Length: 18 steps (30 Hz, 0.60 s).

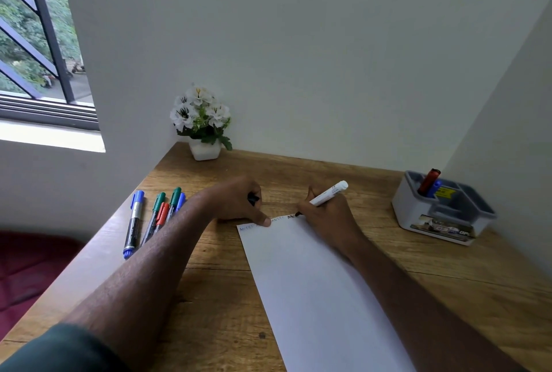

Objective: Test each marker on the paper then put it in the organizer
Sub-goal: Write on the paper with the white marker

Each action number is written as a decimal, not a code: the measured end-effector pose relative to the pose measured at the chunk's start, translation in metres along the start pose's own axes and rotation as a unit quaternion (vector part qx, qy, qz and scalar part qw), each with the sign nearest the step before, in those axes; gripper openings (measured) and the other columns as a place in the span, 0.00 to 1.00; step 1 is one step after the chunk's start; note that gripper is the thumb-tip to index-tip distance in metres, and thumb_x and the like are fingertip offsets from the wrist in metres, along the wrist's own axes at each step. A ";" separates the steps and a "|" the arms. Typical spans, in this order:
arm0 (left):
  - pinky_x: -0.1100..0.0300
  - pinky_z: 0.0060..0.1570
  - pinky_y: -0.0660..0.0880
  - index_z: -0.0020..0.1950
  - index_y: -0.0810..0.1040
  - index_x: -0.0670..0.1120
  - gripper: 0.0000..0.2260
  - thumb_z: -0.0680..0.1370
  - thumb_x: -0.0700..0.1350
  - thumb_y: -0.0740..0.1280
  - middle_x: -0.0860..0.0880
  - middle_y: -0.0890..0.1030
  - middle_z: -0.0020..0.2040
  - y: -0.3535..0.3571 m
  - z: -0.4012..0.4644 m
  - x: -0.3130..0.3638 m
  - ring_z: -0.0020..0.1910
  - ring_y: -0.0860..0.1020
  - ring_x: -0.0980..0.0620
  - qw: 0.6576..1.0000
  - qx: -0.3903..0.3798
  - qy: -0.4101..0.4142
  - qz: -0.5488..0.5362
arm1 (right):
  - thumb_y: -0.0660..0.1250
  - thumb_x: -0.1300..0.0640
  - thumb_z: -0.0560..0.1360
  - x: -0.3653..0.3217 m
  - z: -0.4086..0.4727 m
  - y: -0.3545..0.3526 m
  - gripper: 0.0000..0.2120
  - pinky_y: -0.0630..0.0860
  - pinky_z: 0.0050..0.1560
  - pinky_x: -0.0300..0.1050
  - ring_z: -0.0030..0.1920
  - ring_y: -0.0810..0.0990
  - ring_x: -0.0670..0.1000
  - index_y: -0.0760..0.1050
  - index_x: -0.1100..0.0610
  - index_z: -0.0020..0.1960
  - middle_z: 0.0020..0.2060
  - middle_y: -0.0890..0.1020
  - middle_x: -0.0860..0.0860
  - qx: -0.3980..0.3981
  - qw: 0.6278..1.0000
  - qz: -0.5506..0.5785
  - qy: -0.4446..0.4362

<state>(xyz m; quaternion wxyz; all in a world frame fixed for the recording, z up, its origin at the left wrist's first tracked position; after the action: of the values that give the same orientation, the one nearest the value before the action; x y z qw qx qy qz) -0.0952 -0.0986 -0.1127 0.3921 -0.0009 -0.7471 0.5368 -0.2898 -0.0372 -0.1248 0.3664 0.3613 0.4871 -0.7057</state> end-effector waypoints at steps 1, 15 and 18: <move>0.56 0.43 0.69 0.41 0.77 0.48 0.12 0.71 0.51 0.78 0.51 0.78 0.40 0.000 0.000 0.000 0.40 0.74 0.53 1.000 -0.001 0.000 -0.002 | 0.69 0.62 0.70 0.000 0.000 0.001 0.17 0.62 0.28 0.38 0.26 0.63 0.44 0.62 0.54 0.30 0.25 0.66 0.44 -0.001 1.000 -0.002 0.000; 0.57 0.40 0.68 0.40 0.76 0.49 0.12 0.71 0.52 0.78 0.51 0.78 0.38 0.000 0.000 0.000 0.38 0.73 0.54 1.000 0.000 0.006 0.001 | 0.68 0.61 0.68 0.000 0.000 -0.003 0.16 0.60 0.29 0.43 0.28 0.62 0.46 0.60 0.55 0.32 0.27 0.65 0.48 0.026 1.000 -0.014 0.012; 0.58 0.41 0.68 0.40 0.76 0.49 0.12 0.71 0.51 0.78 0.52 0.78 0.39 0.001 0.000 0.000 0.39 0.73 0.54 1.000 0.001 0.003 0.001 | 0.68 0.60 0.69 -0.001 -0.001 -0.004 0.17 0.60 0.29 0.44 0.28 0.62 0.46 0.60 0.54 0.32 0.27 0.64 0.48 0.024 0.999 -0.023 0.014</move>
<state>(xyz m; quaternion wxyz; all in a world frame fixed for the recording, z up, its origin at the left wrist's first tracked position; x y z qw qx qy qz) -0.0956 -0.0983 -0.1131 0.3935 -0.0032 -0.7455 0.5379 -0.2929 -0.0352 -0.1228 0.3347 0.3687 0.4833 -0.7201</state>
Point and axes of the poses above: each hand's wrist, its own z-axis towards the middle knuckle, its own y-axis out of the palm, x = y × z, the point moved 4 cm from there along z, towards the middle knuckle
